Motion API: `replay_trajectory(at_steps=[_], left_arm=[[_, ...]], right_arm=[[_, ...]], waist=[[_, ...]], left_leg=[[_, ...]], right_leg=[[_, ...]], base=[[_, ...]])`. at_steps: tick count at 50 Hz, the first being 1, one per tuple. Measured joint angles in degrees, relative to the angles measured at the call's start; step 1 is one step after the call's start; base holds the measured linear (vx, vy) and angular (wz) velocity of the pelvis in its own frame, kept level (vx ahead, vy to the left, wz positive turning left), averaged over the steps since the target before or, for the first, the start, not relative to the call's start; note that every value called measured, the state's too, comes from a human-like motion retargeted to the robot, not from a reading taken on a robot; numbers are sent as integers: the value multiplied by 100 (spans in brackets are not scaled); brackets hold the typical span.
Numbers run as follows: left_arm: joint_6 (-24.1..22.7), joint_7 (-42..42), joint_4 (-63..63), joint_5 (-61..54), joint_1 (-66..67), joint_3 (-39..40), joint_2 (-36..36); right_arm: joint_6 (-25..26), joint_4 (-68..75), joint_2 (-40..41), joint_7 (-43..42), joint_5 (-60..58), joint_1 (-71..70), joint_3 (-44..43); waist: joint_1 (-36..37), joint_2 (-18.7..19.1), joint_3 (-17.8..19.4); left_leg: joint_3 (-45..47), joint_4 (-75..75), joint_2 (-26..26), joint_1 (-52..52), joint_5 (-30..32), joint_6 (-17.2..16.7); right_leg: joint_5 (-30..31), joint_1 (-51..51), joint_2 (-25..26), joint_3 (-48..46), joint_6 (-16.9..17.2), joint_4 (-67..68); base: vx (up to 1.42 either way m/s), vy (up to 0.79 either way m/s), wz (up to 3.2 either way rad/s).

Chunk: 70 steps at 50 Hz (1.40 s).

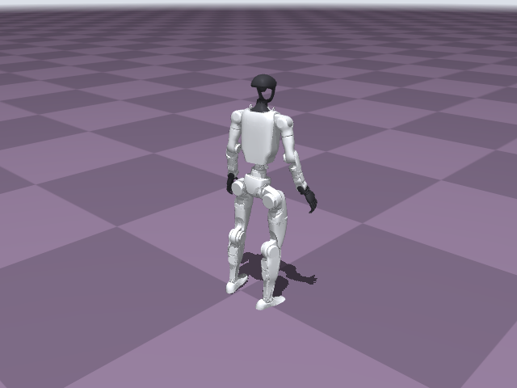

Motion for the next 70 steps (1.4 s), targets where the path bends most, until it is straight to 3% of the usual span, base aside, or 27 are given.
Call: replay_trajectory(at_steps=[10,22,38,70], left_arm=[[33,-176,-222,235,-538,-178,113],[-5,-117,-473,49,-904,-250,57],[-55,-45,-196,106,-811,-391,28],[1,-232,-168,277,-598,-447,114]], right_arm=[[12,328,108,290,394,505,-182],[-87,276,571,-158,1058,-193,-151],[-134,-520,527,-275,273,-728,66],[-95,-17,556,72,705,0,-109]], waist=[[-124,61,-4],[-195,-10,-37],[-224,-125,-37],[-260,-100,-37]], left_leg=[[-163,-7,-13,8,28,-137],[127,78,21,74,-113,-40],[630,150,83,166,-272,81],[633,155,30,178,-304,73]], right_leg=[[-107,69,-33,-154,-191,70],[-57,18,13,149,-153,50],[78,-103,123,656,1,-19],[47,-88,65,670,-34,-17]], base=[[1,1,11],[0,0,-21],[0,0,-29],[0,0,0]])
